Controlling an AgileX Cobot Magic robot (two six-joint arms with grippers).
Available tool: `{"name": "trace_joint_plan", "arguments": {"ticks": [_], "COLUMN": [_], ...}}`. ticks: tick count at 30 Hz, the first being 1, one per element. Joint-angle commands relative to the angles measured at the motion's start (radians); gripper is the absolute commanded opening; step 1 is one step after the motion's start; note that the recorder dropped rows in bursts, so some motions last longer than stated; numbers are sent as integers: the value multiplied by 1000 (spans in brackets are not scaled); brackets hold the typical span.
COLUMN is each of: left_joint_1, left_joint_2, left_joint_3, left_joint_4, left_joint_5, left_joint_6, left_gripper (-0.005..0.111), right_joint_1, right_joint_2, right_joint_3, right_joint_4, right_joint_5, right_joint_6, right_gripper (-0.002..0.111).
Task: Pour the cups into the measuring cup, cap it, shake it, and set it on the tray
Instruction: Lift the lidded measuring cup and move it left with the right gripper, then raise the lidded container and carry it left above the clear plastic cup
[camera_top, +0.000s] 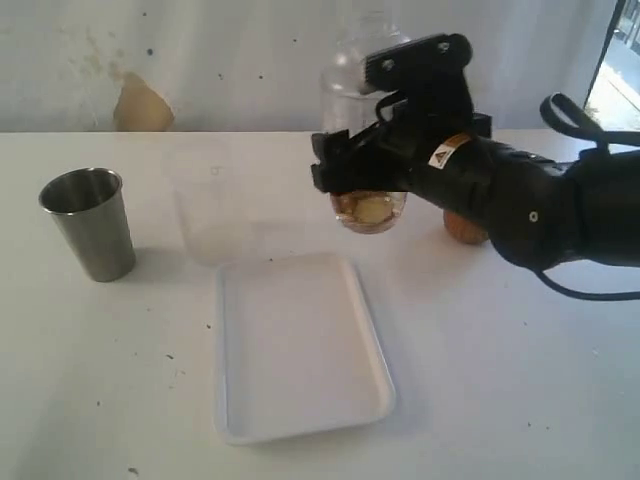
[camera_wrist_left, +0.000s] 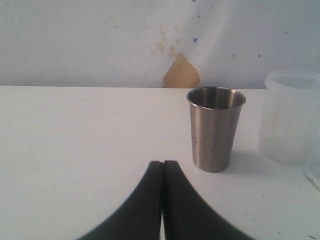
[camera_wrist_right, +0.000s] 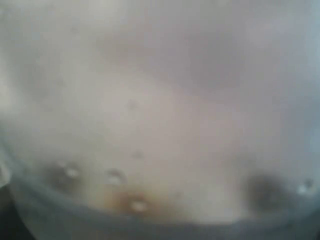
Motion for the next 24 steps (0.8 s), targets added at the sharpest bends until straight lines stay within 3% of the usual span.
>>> {"name": "trace_joint_plan", "arguments": {"ticks": [1,2,4,7,8,11,15,18,22,24], "left_joint_1": [-1,-1,-1,-3,-3,-3,-3,-3,-3,-3], "left_joint_2": [-5,-5,-5,-5,-5,-5,-5,-5,-5,-5], "left_joint_3": [4,4,4,4,4,4,4,4,4,4], "left_joint_4": [-6,-6,-6,-6,-6,-6,-6,-6,-6,-6], "left_joint_5": [-3,-3,-3,-3,-3,-3,-3,-3,-3,-3], "left_joint_6": [-1,-1,-1,-1,-1,-1,-1,-1,-1,-1], "left_gripper": [0,0,0,0,0,0,0,0,0,0], "right_joint_1": [-35,-10,23,-17,-23,49,6,24,-37,-31], "right_joint_2": [-25,-30,-34,-34,-34,-34,-28,-20,5,15], "right_joint_3": [-21,-29,-32,-32,-32,-57,-59,-85,-88,-100], "right_joint_4": [-96,-243,-254,110,139,-188,90,-268,-15,-213], "right_joint_5": [-76,-27,8,-79,-97,10,-102,-8,-97,-69], "right_joint_6": [140,163,96,-3,14,71,31,137,162,185], "right_gripper": [0,0,0,0,0,0,0,0,0,0]}}
